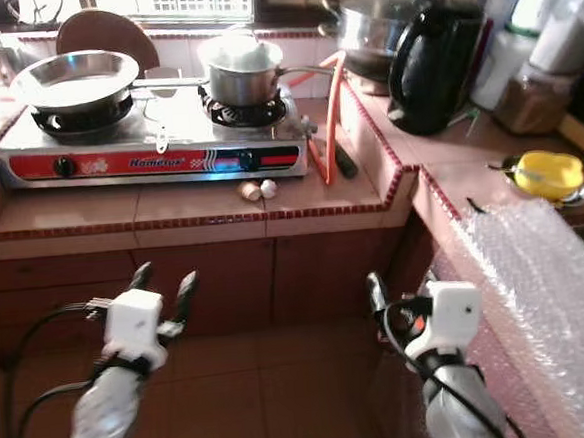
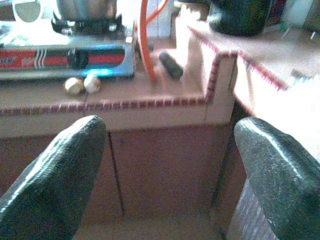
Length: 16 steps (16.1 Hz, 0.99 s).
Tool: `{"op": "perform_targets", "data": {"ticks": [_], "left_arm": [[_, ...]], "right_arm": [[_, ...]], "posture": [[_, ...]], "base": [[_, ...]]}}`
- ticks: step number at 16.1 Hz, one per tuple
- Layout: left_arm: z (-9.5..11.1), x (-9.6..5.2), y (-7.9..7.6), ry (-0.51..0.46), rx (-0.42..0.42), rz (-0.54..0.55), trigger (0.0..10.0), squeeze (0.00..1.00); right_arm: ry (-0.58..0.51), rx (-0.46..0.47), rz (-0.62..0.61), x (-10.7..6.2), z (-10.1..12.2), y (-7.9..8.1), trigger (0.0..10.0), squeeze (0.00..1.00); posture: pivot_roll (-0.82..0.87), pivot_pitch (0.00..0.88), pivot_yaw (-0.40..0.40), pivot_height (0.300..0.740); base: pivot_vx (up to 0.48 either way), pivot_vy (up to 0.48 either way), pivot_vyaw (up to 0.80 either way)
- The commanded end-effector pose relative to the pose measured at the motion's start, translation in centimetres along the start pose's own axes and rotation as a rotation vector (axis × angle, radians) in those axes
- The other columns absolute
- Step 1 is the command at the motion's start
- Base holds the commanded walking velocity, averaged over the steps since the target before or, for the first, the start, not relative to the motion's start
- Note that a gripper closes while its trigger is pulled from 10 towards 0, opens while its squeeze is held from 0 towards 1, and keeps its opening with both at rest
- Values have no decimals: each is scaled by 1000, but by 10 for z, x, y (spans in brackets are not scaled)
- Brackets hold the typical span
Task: Kitchen organization
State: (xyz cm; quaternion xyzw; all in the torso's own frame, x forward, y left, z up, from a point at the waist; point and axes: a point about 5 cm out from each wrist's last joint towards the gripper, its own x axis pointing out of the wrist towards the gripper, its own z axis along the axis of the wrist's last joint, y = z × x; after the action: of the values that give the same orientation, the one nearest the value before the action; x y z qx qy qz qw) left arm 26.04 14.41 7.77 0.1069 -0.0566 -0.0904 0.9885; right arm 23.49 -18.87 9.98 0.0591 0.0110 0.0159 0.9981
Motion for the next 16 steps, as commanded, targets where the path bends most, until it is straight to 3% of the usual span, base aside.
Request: {"op": "perform_targets", "data": {"ticks": [1, 3, 4, 5, 7, 8, 10, 11, 13, 16], "left_arm": [[6, 0, -1, 2, 0, 20, 10000, 0], [19, -8, 0, -37, 28, 84, 10000, 0], [24, -9, 7, -41, 33, 138, 10000, 0], [31, -6, 12, -65, 92, 139, 10000, 0], [31, -7, 11, -45, 126, 137, 10000, 0], [31, -8, 14, -34, 94, 140, 10000, 1000], [30, -14, 22, -15, 71, 137, 10000, 1000], [25, -15, 25, 11, 53, 132, 10000, 1000], [24, -11, 24, 16, 51, 122, 10000, 1000], [28, -6, 28, 13, 26, 147, 10000, 1000]], "right_arm": [[-2, -10, 2, 4, 3, -6, 10000, 0], [-33, -41, -2, 11, 11, -10, 10000, 0], [-49, -36, -24, 10, 16, -16, 10000, 0], [-58, -22, -50, 7, 19, -22, 10000, 0], [-29, -12, -79, 1, 11, -25, 10000, 0], [-24, -7, -62, -3, 11, -21, 10000, 0], [-2, 11, -65, -10, 5, -16, 10000, 0], [-6, 36, -79, -11, 4, -14, 10000, 1000], [-23, 58, -56, -10, 1, -6, 10000, 1000], [-54, -11, -15, -4, 18, 3, 10000, 1000]], "posture": [[238, 0, -142, 740], [220, 0, -143, 740], [214, 0, -140, 740], [200, 0, -137, 740], [187, 0, -134, 740], [185, 0, -120, 740], [180, 7, -104, 740], [177, 4, -93, 740], [182, 8, -90, 740], [171, 32, -101, 740]], "base": [[0, 0, 0], [0, 0, 0], [0, 0, 0], [0, 0, 0], [0, 0, 0], [0, 0, 0], [0, 0, 0], [0, 0, 0], [0, 0, 0], [0, 0, 0]]}}
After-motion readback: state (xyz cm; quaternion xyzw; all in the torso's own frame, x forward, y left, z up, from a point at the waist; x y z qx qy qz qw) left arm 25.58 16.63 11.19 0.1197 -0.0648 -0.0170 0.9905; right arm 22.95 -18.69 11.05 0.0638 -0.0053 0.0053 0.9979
